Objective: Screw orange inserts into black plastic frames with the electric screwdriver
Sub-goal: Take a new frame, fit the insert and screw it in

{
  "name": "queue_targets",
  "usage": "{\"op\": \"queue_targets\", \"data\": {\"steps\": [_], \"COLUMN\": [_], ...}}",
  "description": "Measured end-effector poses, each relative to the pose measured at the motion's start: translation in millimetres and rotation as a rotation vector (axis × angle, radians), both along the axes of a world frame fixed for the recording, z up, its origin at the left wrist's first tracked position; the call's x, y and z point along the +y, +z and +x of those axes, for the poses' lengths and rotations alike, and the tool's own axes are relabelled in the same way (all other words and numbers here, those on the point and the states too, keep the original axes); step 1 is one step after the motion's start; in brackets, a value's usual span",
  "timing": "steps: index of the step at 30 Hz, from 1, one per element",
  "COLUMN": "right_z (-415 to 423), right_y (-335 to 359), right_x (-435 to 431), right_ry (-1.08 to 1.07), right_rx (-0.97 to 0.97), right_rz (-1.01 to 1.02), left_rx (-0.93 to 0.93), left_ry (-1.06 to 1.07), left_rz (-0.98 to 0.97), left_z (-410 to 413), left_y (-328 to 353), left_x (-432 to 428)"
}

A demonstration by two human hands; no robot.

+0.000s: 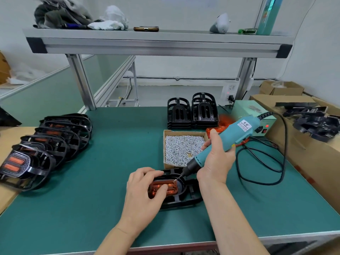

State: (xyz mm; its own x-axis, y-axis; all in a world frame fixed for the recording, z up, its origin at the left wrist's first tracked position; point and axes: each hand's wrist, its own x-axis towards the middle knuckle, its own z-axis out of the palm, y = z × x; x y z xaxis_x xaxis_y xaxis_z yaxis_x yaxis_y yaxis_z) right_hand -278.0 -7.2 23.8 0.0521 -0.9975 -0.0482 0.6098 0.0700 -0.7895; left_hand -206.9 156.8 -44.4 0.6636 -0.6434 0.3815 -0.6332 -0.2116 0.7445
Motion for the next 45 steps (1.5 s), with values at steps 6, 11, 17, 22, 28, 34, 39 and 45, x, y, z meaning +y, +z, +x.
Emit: {"op": "queue_targets", "data": {"steps": [6,11,17,22,28,34,39,45], "right_z": [3.1,6.4,11.1,13.8,15.2,15.2,18.2,21.1], "right_y": [3.1,2.7,-3.2,-3.4,-4.0,-4.7,-2.2,-0.2], "right_x": [5.4,9.9,15.3,15.4,14.9,17.1,19.5,26.3], "right_ry": [-0.026,0.012,0.020,0.029,0.036,0.052,0.069,0.171], "right_rx": [0.064,0.086,0.143,0.148,0.158,0.145,0.156,0.187], "right_rz": [-0.180,-0.253,-0.266,-0.276,-0.279,-0.275,-0.279,-0.375], "left_rx": [-0.015,-0.048,-0.058,-0.055,-0.042,-0.046,-0.038,-0.038], "left_ry": [-0.096,-0.096,-0.098,-0.096,-0.100,-0.100,-0.107,-0.118], "left_rz": [0.098,0.154,0.147,0.141,0.148,0.155,0.146,0.141], "left_z": [4.5,5.6,7.3,8.3,8.0,7.6,7.6,8.9], "left_y": [-11.9,-15.1,-16.8,-18.0,-17.8,-17.2,-17.2,-18.9], "left_x": [-1.8,-3.8,-4.7,-4.3,-4.0,-3.8,-3.5,-3.2]}}
